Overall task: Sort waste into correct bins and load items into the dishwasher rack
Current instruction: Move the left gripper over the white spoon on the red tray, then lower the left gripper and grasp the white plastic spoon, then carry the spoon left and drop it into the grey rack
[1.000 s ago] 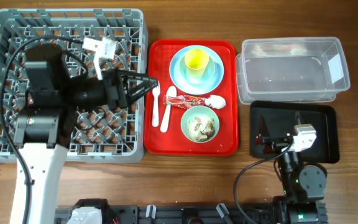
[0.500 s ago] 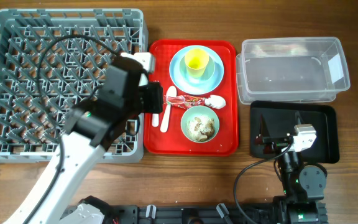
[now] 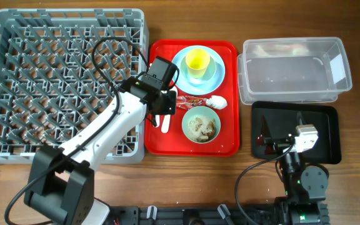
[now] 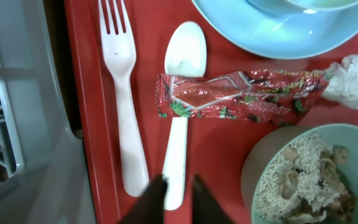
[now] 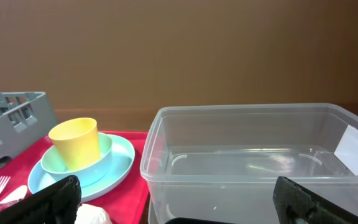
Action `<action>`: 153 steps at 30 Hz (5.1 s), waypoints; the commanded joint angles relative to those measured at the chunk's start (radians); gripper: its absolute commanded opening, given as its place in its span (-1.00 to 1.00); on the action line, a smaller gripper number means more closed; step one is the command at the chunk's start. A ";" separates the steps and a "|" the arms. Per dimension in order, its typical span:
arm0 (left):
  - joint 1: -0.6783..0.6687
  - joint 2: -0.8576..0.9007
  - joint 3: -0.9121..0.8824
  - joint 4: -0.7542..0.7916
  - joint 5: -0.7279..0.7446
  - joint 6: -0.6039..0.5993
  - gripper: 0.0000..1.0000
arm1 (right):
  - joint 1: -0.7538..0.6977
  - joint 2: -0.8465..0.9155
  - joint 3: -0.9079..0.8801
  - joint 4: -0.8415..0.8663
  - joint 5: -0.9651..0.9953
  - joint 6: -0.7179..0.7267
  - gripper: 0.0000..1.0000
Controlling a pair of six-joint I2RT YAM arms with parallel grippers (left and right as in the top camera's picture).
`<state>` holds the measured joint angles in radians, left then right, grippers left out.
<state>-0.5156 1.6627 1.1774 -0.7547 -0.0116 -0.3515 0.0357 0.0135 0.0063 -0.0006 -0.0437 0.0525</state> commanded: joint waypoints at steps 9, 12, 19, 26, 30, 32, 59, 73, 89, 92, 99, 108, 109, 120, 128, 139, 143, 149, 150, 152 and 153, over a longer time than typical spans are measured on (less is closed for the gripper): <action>-0.055 0.063 -0.003 0.050 -0.084 0.006 -0.45 | -0.005 -0.004 -0.001 0.003 0.009 0.007 1.00; -0.055 0.071 -0.003 0.055 -0.084 0.006 -0.21 | -0.005 -0.004 -0.001 0.003 0.010 0.007 1.00; -0.055 0.071 -0.003 0.060 -0.083 0.003 -0.51 | -0.005 -0.004 -0.001 0.003 0.009 0.007 1.00; -0.055 0.071 -0.003 0.029 -0.083 0.002 -0.81 | -0.005 -0.004 -0.001 0.003 0.009 0.007 1.00; -0.055 0.089 -0.003 0.049 -0.084 0.002 -0.85 | -0.005 -0.004 -0.001 0.003 0.009 0.007 0.99; -0.056 0.118 -0.003 0.060 -0.084 0.003 -0.57 | -0.005 -0.004 -0.001 0.003 0.009 0.007 1.00; -0.056 0.251 -0.003 0.172 -0.093 0.004 -0.33 | -0.005 -0.004 -0.001 0.003 0.009 0.007 0.99; -0.056 0.252 -0.017 0.182 -0.095 0.003 -0.55 | -0.005 -0.004 -0.001 0.003 0.009 0.007 1.00; -0.056 0.252 -0.042 0.214 -0.095 0.004 -0.48 | -0.005 -0.004 -0.001 0.003 0.009 0.007 1.00; -0.056 0.252 -0.042 0.217 -0.095 0.003 -0.54 | -0.005 -0.004 -0.001 0.003 0.010 0.007 1.00; -0.056 0.248 -0.040 0.216 -0.095 0.007 -0.92 | -0.005 -0.004 -0.001 0.003 0.010 0.007 1.00; -0.054 0.018 -0.014 0.151 -0.255 0.006 -0.92 | -0.005 -0.004 -0.001 0.003 0.010 0.007 1.00; -0.054 -0.027 -0.014 0.139 -0.308 0.006 -0.92 | -0.005 -0.004 -0.001 0.003 0.009 0.007 1.00; 0.027 -0.236 -0.030 0.100 -0.558 0.002 -0.92 | -0.005 -0.004 -0.001 0.003 0.010 0.007 1.00; 0.134 -0.106 -0.046 0.127 -0.547 -0.004 -0.92 | -0.005 -0.004 -0.001 0.003 0.009 0.007 1.00; 0.138 -0.071 -0.046 0.176 -0.349 0.142 -0.92 | -0.005 -0.004 -0.001 0.003 0.009 0.006 1.00; 0.140 -0.071 -0.046 0.183 -0.337 0.192 -0.88 | -0.005 -0.004 -0.001 0.003 0.009 0.007 1.00; 0.162 -0.071 -0.046 0.183 -0.355 0.187 -0.91 | -0.005 -0.004 -0.001 0.003 0.009 0.007 1.00; 0.166 -0.071 -0.046 0.184 -0.350 0.179 -0.91 | -0.005 -0.004 -0.001 0.003 0.009 0.006 1.00; 0.165 -0.071 -0.046 0.187 -0.332 0.180 -0.89 | -0.005 -0.004 -0.001 0.003 0.009 0.007 1.00; 0.165 -0.071 -0.046 0.187 -0.330 0.180 -0.88 | -0.005 -0.004 -0.001 0.003 0.009 0.006 0.99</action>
<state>-0.3546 1.5852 1.1393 -0.5755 -0.3649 -0.1841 0.0357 0.0135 0.0063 -0.0006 -0.0437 0.0525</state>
